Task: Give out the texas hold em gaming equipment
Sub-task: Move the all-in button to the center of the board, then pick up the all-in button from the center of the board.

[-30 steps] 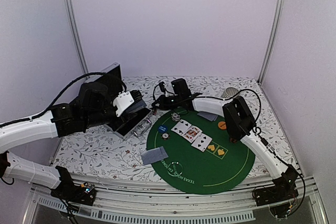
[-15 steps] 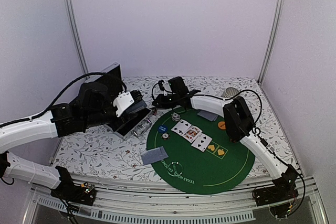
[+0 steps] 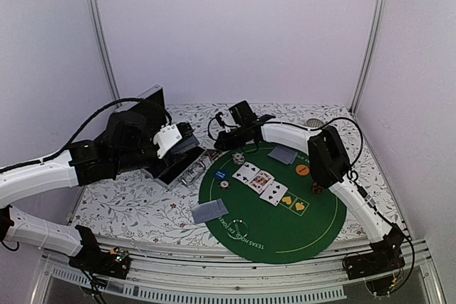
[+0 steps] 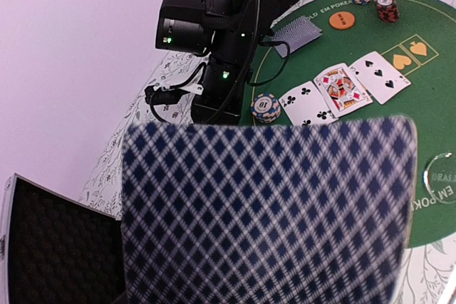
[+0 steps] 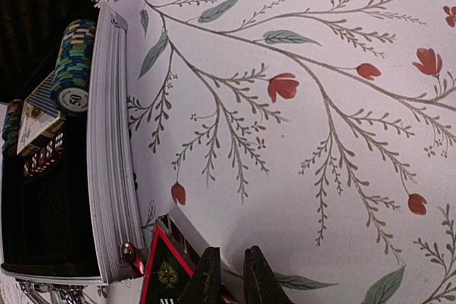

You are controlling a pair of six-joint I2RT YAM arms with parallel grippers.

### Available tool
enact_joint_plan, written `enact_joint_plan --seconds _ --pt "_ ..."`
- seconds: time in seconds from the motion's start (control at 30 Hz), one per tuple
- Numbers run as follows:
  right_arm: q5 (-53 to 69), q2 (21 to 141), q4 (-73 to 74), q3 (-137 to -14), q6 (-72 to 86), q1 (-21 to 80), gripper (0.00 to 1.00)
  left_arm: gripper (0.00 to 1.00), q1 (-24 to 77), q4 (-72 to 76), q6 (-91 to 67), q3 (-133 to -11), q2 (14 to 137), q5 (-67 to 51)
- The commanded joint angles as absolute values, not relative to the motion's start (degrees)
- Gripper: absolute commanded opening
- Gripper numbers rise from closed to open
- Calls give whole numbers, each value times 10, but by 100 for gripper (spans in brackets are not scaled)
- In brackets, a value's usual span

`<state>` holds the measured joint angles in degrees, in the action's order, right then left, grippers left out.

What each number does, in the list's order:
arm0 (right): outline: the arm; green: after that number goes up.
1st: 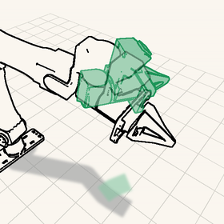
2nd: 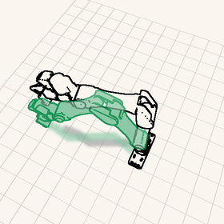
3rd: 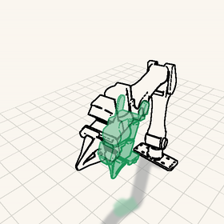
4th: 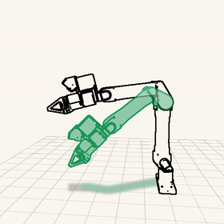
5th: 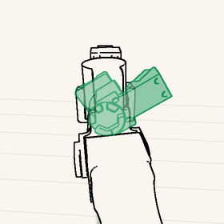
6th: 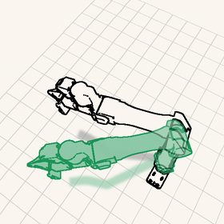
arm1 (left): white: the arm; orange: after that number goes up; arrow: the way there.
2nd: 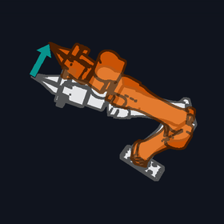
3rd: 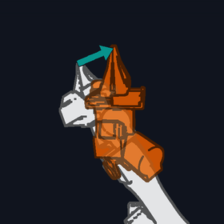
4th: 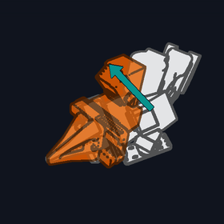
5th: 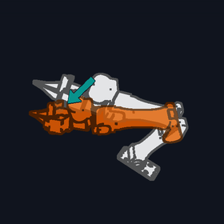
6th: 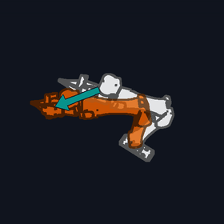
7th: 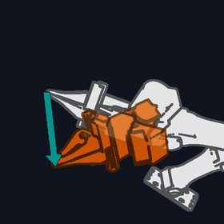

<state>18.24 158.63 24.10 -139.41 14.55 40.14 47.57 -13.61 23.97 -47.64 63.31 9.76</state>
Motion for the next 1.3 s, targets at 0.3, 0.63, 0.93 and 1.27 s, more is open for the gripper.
enact_joint_plan --seconds 0.3,0.63,0.93,1.27 --pt "216 1504 290 -1349 17 397 27 42 468 -123 242 -487 624 92" --pt "270 1534 257 -1354 -94 401 73 42 467 -123 242 -487 625 88" --pt "251 1552 294 -1363 -192 424 97 42 467 -124 243 -487 625 80" --pt "195 1565 353 -1377 -249 440 89 42 467 -124 243 -486 626 70"
